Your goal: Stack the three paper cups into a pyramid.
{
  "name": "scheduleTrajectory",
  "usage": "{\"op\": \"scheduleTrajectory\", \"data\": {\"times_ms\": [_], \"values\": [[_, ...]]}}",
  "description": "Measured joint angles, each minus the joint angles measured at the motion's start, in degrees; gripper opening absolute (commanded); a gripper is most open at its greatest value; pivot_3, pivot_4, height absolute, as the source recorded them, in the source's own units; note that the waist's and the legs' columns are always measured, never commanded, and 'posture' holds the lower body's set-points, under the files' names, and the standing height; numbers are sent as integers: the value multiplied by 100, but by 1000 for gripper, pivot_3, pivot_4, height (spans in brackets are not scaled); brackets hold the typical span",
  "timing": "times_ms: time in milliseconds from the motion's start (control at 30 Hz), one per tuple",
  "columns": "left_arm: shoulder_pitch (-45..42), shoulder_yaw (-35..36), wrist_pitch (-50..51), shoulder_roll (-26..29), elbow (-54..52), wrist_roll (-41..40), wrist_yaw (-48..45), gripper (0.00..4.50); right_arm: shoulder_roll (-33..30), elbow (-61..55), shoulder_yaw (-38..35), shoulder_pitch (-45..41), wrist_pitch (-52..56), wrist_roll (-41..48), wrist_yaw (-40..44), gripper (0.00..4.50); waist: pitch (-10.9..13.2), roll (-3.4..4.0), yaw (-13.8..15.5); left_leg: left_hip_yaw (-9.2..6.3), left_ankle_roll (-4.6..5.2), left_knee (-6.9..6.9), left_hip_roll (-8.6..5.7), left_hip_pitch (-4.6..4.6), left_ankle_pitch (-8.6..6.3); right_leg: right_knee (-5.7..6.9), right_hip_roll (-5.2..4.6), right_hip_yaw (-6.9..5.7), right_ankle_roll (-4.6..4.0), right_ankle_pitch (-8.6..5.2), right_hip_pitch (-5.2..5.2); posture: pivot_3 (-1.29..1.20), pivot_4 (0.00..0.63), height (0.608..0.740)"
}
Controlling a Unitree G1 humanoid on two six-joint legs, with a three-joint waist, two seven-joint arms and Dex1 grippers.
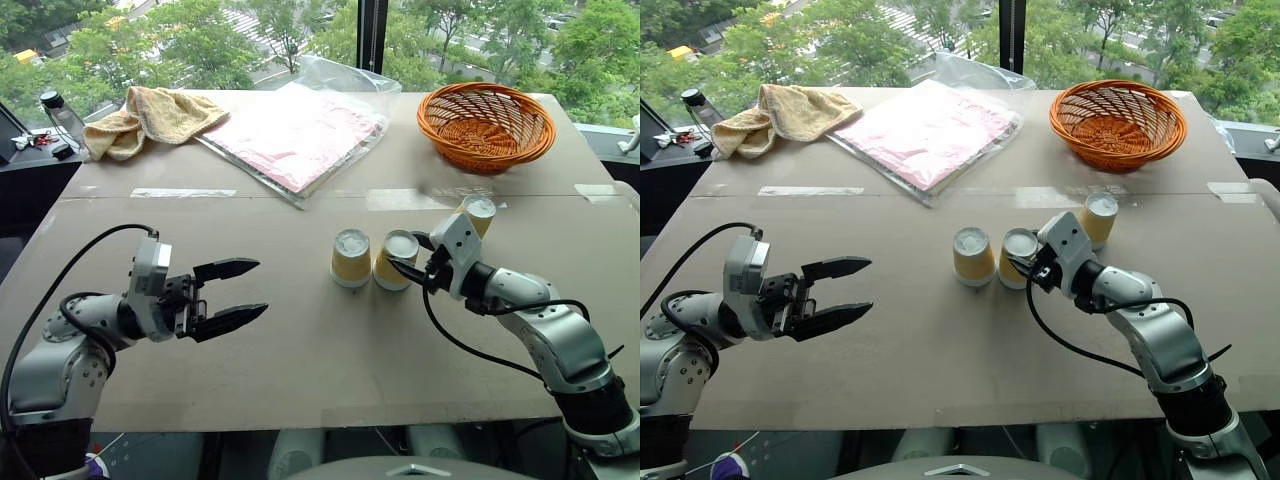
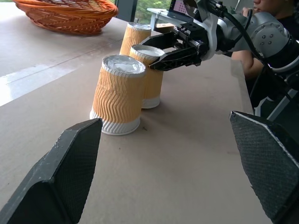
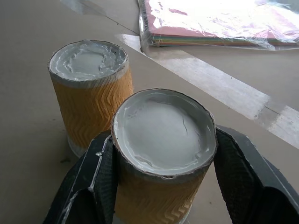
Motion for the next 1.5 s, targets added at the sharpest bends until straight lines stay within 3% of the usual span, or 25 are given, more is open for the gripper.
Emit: {"op": "scheduleTrajectory", "data": {"times_ms": [133,333,467,600,833,1033,1133,1233,1400,1500], "values": [[7,0,12,-19,-80,-2,29,4500,209,177,33,9,-24,-114,-72,4472,0,0,-3,1,0,0,0,2,0,1,0,1,0,0,1,0,150,740],[-17,-13,64,-23,-113,-6,49,4500,183,16,-181,55,-100,-28,13,4472,4,4,10,0,0,-2,0,-2,0,0,0,0,3,2,0,0,150,740],[-122,-97,130,-77,-123,-28,129,4500,-298,-816,-1251,11,306,1027,431,4472,3,2,17,-1,0,-1,0,-1,0,-1,-1,0,3,2,2,0,150,740],[-215,-201,169,-127,-122,-50,139,4500,-523,-940,-1884,-210,544,1558,506,4472,3,2,0,-1,0,-1,0,2,0,0,1,0,1,1,1,0,150,740],[-374,-245,173,-184,-117,-59,145,4500,-476,562,-1769,-702,494,487,-445,4472,2,1,-3,3,0,-2,0,-3,0,-1,1,3,8,5,-2,0,150,740],[-327,-264,173,-212,-120,-60,146,4500,-178,1645,-1675,-743,251,103,-670,4472,6,7,-6,4,0,-4,0,-5,0,-1,0,3,19,12,-3,0,150,740],[-234,-263,172,-220,-121,-60,147,4500,-161,1801,-1729,-743,246,103,-649,3672,7,8,-8,4,0,-4,0,-4,0,0,1,3,19,12,-3,0,150,740],[-170,-261,169,-227,-127,-61,153,4500,-147,1887,-1845,-744,224,139,-589,2255,7,9,-4,4,0,-4,0,-4,0,0,1,3,19,12,-3,0,150,740],[-153,-261,160,-250,-146,-64,170,4500,-145,1831,-1867,-743,128,227,-410,2200,9,12,-8,3,0,-4,0,-4,0,0,1,3,19,12,-3,0,150,740],[-146,-254,142,-253,-147,-64,183,4500,-181,1206,-1917,-772,158,756,73,2200,16,22,-10,2,0,-6,0,-4,0,-1,1,2,20,12,-3,0,150,740]]}}
